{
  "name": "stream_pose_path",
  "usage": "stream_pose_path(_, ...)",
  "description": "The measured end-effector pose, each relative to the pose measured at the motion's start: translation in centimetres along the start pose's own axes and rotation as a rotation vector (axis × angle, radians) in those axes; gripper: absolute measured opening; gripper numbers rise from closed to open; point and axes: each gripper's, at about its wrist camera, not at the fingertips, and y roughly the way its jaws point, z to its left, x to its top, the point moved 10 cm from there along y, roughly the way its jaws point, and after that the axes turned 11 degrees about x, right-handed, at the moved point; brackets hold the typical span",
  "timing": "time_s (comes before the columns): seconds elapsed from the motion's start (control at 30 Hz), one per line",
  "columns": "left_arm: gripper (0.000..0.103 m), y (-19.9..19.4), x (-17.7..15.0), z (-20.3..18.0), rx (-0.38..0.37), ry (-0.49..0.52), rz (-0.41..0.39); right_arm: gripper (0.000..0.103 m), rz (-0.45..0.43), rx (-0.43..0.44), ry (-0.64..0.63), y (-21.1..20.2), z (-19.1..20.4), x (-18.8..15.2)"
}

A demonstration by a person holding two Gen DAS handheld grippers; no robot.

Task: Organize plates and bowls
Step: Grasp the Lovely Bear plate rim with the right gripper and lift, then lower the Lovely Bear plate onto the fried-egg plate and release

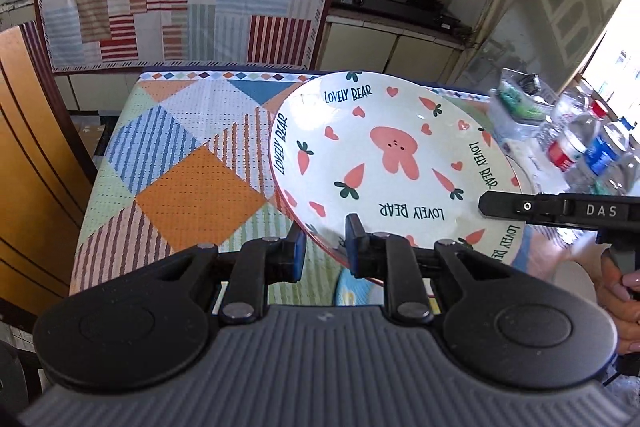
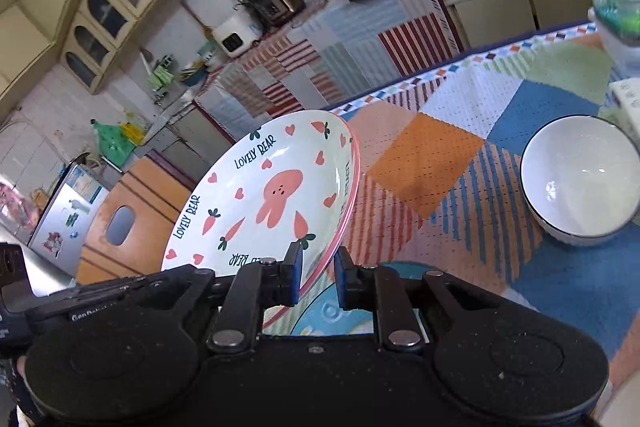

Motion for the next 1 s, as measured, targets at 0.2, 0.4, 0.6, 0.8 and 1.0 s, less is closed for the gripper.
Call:
stream_pose_path(0.2,0.019,-2.6,-2.1,-1.1,0.004,0.029,-0.003,0.021,-0.015,0.005,-0.010,-2.8,1.3,-2.2)
stream_pose_path(0.4,0.019,-3.7,-4.5,-2.5,-0.001,0.060,0.005,0.022,0.005,-0.005,0.005,-4.7,1.0,-4.9)
stream_pose_path(0.6,0.019,-3.1,-7.0,-3.5,-0.011,0.062,0.042,0.022,0.013,-0.020,0.040,-5.9,-0.3,-7.3)
stream_pose_path(0.8,0.019,-2.2,-8.9,-4.3,-0.017,0.077,0.082,0.022,0.034,-0.035,0.080,-6.0,-1.8,-9.1)
stream_pose_path(1.0,0.019,-1.2,-10.4,-4.7,-0.024,0.082,0.124,0.022,0.058,-0.054,0.107,-6.1,-2.9,-10.8)
